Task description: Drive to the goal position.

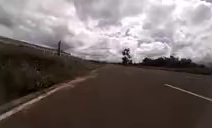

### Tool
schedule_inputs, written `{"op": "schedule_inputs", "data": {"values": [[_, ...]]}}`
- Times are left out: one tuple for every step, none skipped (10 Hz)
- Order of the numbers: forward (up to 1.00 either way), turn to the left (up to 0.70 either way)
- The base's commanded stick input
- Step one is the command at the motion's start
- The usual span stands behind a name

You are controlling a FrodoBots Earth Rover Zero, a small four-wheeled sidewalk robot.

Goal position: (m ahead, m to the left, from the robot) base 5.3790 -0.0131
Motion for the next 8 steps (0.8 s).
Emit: {"op": "schedule_inputs", "data": {"values": [[1.0,-0.37],[1.0,-0.31],[1.0,-0.23],[1.0,-0.12],[1.0,-0.01],[1.0,0.0],[1.0,0.0],[1.0,0.0]]}}
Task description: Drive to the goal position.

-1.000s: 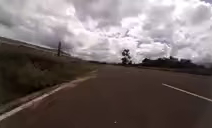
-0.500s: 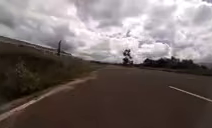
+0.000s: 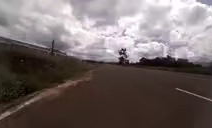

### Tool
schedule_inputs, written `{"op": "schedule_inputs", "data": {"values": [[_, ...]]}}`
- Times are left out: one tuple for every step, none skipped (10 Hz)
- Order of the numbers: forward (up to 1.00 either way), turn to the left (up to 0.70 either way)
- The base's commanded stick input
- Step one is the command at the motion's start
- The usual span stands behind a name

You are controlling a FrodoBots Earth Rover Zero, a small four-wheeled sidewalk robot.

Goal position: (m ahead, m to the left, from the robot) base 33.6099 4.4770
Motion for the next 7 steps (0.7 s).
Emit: {"op": "schedule_inputs", "data": {"values": [[1.0,0.0],[1.0,0.0],[1.0,0.0],[1.0,-0.32],[1.0,-0.36],[1.0,-0.4],[1.0,-0.34]]}}
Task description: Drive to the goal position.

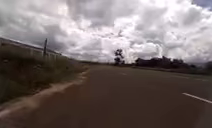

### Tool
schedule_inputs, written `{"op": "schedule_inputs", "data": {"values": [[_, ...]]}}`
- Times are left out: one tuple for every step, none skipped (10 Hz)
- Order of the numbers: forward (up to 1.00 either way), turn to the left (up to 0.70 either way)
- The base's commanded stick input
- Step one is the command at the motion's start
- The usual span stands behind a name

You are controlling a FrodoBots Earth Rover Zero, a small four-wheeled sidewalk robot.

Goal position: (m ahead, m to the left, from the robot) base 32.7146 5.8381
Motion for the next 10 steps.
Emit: {"op": "schedule_inputs", "data": {"values": [[1.0,-0.28],[1.0,0.0],[1.0,0.0],[1.0,0.0],[1.0,0.0],[1.0,0.0],[1.0,0.0],[1.0,0.0],[1.0,0.0],[1.0,0.0]]}}
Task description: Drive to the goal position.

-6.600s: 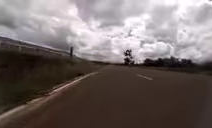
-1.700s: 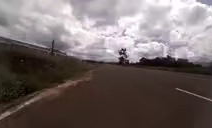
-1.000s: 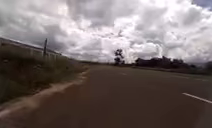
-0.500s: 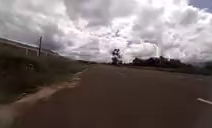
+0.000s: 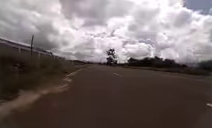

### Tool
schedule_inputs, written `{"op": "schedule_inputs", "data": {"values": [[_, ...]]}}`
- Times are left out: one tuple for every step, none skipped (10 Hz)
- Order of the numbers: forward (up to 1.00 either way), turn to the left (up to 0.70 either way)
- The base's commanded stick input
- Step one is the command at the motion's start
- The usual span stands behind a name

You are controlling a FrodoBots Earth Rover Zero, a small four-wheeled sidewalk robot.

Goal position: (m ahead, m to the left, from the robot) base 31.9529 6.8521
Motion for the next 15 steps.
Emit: {"op": "schedule_inputs", "data": {"values": [[1.0,0.0],[1.0,0.0],[1.0,0.0],[1.0,0.0],[1.0,0.0],[1.0,0.0],[1.0,0.0],[1.0,0.0],[1.0,0.0],[1.0,0.0],[1.0,0.0],[1.0,0.0],[1.0,0.0],[1.0,0.0],[1.0,0.0]]}}
